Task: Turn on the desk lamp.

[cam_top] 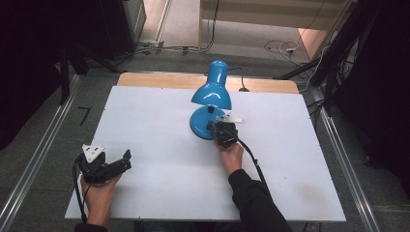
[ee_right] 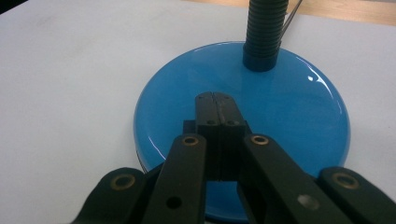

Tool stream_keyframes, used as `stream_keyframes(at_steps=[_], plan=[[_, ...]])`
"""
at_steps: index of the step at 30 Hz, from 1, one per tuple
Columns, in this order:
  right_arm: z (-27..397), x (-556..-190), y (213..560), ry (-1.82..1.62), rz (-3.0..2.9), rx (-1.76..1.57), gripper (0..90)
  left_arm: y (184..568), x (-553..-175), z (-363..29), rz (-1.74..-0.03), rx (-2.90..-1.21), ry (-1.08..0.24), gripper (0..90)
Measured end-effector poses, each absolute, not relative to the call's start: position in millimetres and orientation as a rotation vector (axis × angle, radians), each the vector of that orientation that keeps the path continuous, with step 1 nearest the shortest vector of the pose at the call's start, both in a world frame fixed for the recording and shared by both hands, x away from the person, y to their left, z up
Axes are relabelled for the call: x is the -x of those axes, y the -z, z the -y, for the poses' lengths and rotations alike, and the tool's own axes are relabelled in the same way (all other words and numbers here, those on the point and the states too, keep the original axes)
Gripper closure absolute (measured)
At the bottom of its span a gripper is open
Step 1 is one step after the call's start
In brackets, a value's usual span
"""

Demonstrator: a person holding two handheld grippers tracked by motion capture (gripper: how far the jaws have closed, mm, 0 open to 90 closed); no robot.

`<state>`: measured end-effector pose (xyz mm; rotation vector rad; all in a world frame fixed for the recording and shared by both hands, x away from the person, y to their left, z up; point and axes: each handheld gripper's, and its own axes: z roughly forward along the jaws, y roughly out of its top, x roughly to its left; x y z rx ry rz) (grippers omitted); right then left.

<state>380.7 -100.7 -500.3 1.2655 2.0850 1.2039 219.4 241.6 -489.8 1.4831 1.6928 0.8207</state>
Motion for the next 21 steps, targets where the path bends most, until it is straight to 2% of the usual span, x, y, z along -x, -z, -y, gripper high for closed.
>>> stream_keyframes(at_steps=[21], plan=[[97.7,-381.0,503.2,-1.187,-2.089,-1.240,88.1,491.0,-220.5,-241.2,-1.694,-1.479,-0.805,5.1]])
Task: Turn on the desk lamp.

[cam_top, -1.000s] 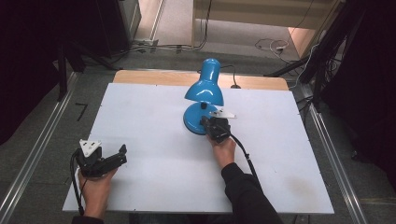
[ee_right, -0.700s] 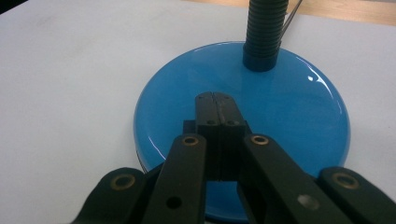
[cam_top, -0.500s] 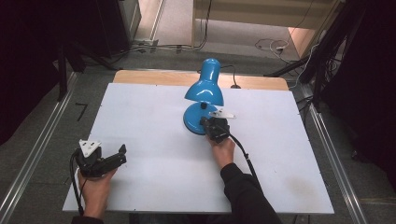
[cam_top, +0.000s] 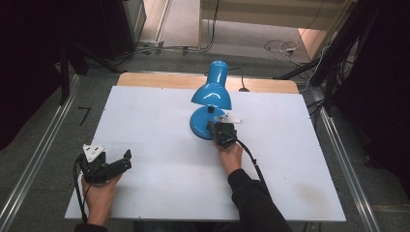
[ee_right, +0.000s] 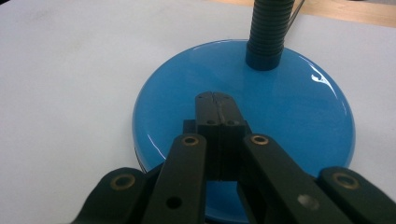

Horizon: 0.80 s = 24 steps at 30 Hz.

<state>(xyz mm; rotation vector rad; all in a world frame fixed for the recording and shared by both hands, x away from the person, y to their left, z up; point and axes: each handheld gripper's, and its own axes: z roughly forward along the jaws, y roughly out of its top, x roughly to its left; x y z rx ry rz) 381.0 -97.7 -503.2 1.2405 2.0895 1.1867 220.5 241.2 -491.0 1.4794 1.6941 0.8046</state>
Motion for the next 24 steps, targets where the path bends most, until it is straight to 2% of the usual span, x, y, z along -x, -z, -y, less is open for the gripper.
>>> stream_keyframes(at_steps=[4,10,24], plan=[[97.5,-381.1,503.1,-1.186,-2.088,-1.247,88.1,494.2,-221.6,-243.8,-1.717,-1.453,-0.733,5.1],[95.8,-380.3,503.2,-1.176,-2.085,-1.236,88.1,495.3,-220.5,-245.7,-1.723,-1.422,-0.693,5.1],[91.3,-377.7,504.6,-1.143,-2.070,-1.207,88.2,494.0,-221.7,-242.6,-1.698,-1.453,-0.730,5.1]])
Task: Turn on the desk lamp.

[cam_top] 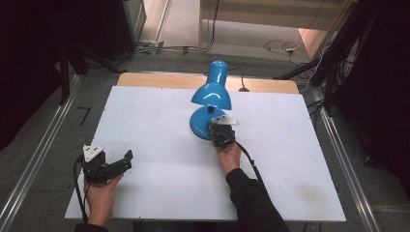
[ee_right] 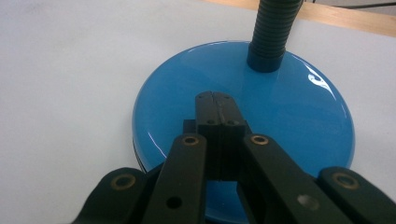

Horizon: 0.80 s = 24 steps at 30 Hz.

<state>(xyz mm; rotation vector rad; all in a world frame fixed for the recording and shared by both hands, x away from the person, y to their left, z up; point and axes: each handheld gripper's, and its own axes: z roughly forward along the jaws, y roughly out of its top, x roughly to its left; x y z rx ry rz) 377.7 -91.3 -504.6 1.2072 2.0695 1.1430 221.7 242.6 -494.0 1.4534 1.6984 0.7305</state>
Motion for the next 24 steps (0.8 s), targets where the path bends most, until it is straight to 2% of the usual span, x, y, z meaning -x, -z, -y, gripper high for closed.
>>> stream_keyframes(at_steps=[24], plan=[[88.8,-374.7,505.7,-1.104,-2.032,-1.220,88.6,493.4,-222.2,-239.7,-1.675,-1.485,-0.734,5.5]])
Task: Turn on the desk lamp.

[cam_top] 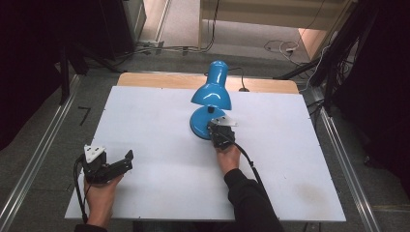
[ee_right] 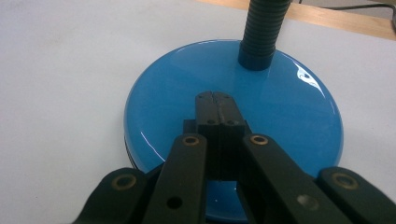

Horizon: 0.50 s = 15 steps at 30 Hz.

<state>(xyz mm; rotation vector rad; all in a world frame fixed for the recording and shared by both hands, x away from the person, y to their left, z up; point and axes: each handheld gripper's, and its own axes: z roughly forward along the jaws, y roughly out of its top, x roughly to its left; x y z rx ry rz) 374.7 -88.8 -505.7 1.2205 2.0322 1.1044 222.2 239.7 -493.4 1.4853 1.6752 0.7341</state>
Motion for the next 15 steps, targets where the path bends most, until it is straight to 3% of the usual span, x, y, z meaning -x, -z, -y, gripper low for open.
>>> stream_keyframes(at_steps=[15], plan=[[88.3,-371.4,505.6,-1.089,-2.023,-1.218,88.7,490.3,-216.6,-239.6,-1.663,-1.486,-0.754,5.4]])
